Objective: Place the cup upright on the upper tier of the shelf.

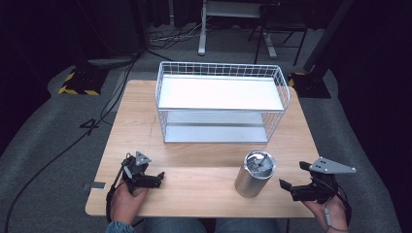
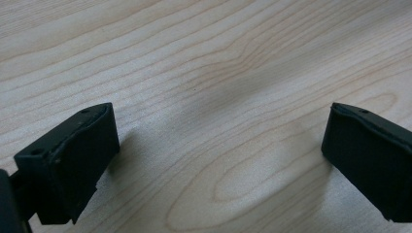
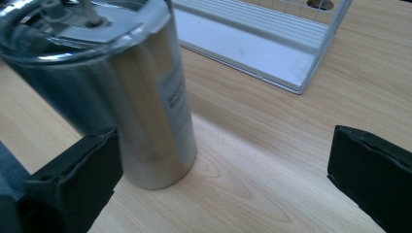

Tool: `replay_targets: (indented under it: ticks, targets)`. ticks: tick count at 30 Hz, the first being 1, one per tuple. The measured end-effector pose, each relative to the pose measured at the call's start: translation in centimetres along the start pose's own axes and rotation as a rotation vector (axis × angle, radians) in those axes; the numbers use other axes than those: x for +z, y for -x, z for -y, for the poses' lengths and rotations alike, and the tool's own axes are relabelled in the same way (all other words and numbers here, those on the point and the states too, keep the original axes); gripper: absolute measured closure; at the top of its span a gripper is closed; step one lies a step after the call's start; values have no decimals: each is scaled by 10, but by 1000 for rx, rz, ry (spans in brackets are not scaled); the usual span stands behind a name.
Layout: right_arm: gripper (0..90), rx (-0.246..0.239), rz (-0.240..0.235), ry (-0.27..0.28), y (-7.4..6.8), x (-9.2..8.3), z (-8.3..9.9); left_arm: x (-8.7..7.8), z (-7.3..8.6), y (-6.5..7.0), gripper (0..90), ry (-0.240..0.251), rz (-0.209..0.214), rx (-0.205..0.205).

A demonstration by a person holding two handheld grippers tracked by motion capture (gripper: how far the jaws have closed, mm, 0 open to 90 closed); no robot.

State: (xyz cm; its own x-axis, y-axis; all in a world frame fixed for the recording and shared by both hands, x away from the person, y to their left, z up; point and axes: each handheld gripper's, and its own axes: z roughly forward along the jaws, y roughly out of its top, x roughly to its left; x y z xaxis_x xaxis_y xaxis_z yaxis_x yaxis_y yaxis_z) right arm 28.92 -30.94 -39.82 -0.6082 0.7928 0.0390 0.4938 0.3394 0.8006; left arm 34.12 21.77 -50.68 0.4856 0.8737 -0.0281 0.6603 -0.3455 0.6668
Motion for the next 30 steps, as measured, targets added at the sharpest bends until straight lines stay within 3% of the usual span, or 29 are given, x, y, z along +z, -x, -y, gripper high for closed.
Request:
replay_targets:
  ticks: [25,30]
  targets:
    - [0,-47,-69,16,-35,-6,-7,0,0,0,6,0,0,-1]
    - [0,-61,-111,31,-43,-2,-6,0,0,0,6,0,0,0]
